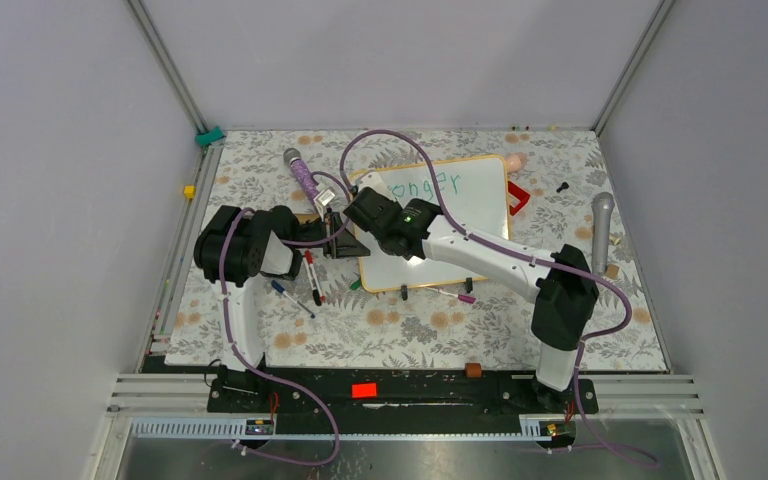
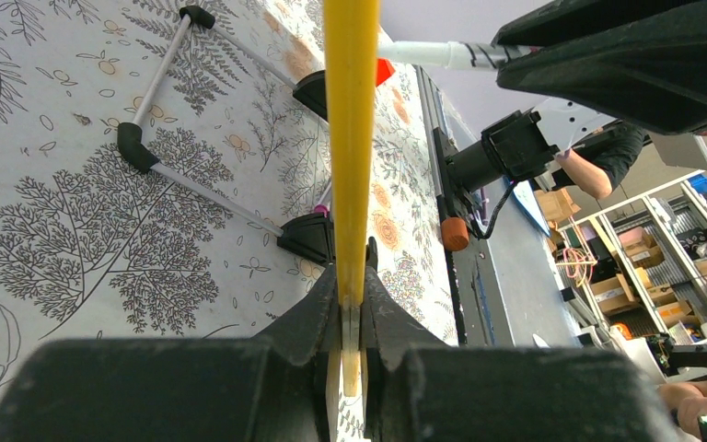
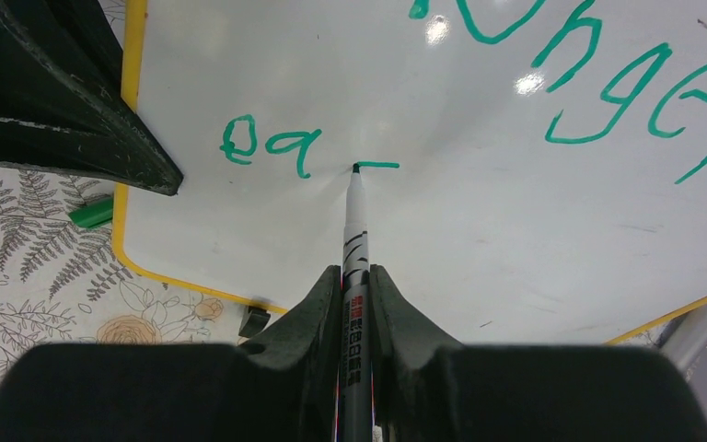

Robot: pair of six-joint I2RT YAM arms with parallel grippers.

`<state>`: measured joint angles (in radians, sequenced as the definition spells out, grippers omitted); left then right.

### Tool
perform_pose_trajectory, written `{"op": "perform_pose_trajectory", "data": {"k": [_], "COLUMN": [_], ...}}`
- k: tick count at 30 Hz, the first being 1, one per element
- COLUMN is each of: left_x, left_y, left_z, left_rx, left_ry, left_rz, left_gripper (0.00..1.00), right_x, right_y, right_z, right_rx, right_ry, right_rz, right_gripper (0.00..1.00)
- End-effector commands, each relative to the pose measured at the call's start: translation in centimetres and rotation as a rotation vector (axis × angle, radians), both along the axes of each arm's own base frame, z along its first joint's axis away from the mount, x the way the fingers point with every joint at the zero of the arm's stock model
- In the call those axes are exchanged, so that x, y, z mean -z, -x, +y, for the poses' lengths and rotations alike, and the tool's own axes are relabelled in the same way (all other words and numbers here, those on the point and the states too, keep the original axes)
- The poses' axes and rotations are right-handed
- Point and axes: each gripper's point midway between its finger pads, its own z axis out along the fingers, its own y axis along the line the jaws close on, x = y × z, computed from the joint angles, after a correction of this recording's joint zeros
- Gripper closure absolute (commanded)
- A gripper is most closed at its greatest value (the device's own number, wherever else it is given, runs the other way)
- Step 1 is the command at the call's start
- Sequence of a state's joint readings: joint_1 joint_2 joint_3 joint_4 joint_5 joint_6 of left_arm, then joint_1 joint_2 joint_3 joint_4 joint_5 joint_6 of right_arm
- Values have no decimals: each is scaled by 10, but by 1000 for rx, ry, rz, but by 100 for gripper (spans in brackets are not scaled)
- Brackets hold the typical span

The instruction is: Write a sentence on the whiteboard

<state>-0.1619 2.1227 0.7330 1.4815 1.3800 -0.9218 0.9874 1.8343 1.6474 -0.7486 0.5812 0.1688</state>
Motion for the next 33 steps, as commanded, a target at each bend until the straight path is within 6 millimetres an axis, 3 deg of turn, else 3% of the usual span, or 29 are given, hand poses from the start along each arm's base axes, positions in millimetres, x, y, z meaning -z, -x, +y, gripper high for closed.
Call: {"op": "perform_pose_trajectory", "data": {"k": [1,7,13,24,33], "left_x": [5,5,5,4,4], "left_y": [7,7,7,8,7], "left_z": [2,2,2,2,2], "left_rx": [39,37,38,39,39], "left_ry": [-6,-6,-6,-6,-5], "left_rz": [22,22,20,20,19], "left_gripper": [100,100,100,100,100], "right_x": [16,21,7,-17,-33], "right_y": [3,10,2,-8,6], "right_z": [-2,-16,-28,-20,-18], "right_rx": [9,23,70,65,27], "right_ry": [-10,15,50,23,-65], "right_rz": [31,33,-34,-76,-46], "right_gripper": [100,100,100,100,100]}}
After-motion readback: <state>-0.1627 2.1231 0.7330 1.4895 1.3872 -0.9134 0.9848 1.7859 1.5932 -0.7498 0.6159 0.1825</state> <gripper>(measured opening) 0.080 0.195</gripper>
